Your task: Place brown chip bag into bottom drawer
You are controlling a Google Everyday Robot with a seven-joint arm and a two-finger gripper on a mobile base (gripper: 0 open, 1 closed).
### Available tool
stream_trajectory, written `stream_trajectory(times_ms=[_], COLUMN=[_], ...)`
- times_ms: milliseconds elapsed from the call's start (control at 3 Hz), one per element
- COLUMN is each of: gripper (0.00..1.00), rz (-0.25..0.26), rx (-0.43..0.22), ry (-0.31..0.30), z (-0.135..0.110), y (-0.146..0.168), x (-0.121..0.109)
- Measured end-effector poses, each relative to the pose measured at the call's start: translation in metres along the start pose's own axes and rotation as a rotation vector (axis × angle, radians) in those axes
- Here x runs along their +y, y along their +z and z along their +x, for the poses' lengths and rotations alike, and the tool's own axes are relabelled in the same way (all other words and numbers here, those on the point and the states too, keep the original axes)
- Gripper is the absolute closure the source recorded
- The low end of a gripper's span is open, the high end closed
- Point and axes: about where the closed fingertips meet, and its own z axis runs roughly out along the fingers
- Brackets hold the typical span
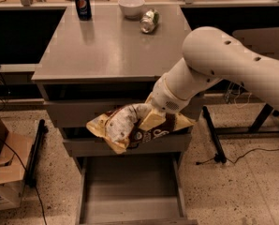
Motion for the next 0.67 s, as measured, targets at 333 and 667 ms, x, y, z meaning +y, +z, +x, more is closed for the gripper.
stream_trajectory(times_ms=[333,667], gripper=[1.0,1.0], rz=[0.0,-0.03], rx=[0.0,-0.013], ry=[0.0,0.025], z=[0.0,0.01], y=[0.0,0.02], x=[0.0,0.008])
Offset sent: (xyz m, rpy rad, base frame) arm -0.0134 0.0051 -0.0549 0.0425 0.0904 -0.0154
